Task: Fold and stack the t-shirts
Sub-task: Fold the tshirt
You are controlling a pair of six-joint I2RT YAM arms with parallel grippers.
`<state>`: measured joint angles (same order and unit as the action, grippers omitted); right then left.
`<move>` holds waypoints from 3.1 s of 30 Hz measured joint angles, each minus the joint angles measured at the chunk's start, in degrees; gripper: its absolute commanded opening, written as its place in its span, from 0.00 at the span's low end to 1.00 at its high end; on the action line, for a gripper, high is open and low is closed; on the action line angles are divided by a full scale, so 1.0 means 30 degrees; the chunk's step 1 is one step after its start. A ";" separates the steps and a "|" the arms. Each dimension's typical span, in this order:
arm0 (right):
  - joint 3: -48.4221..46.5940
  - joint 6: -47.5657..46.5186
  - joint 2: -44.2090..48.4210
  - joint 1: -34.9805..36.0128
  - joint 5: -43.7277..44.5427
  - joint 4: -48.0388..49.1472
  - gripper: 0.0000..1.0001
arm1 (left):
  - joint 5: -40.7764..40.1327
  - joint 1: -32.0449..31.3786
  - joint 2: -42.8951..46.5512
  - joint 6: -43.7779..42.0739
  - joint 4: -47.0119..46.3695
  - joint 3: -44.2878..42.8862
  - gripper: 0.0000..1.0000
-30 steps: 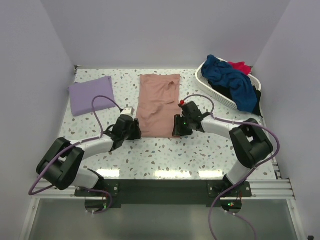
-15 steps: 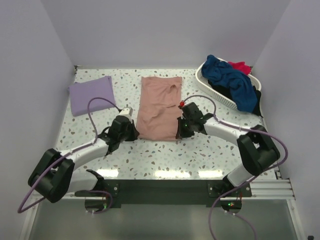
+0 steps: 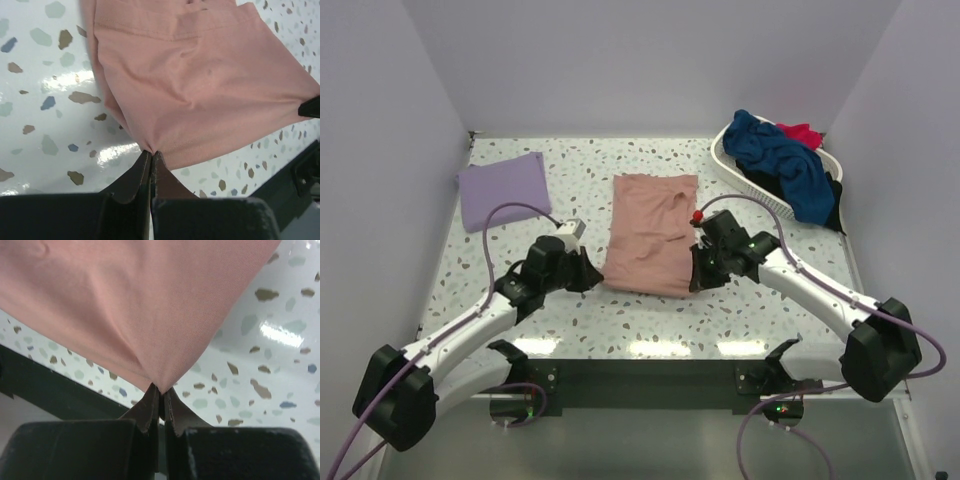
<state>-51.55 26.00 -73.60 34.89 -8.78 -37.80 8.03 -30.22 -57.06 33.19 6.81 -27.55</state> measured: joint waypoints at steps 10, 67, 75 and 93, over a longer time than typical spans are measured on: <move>-0.0211 -0.0495 0.3293 0.0539 -0.1486 -0.5435 0.00 | 0.3439 -0.1501 0.2820 0.0262 0.1931 -0.0102 0.00; -0.7482 -0.3271 -0.3264 -0.5428 0.1537 -0.2696 0.00 | 0.3694 0.0058 -0.8284 0.1967 -0.4524 -0.7533 0.00; -0.8065 -0.3614 -0.5909 -0.6258 0.0889 -0.1676 0.00 | 0.3861 0.0583 -1.0302 0.1683 -0.4692 -0.8684 0.00; -1.3056 -0.4262 -1.2043 -0.7555 -0.0707 -0.1479 0.50 | 0.4029 0.1953 -1.5460 0.1377 -0.4364 -1.2386 0.56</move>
<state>-90.72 13.21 -109.73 12.23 -10.90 -42.24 20.12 -24.36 -103.44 37.32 -6.28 -64.71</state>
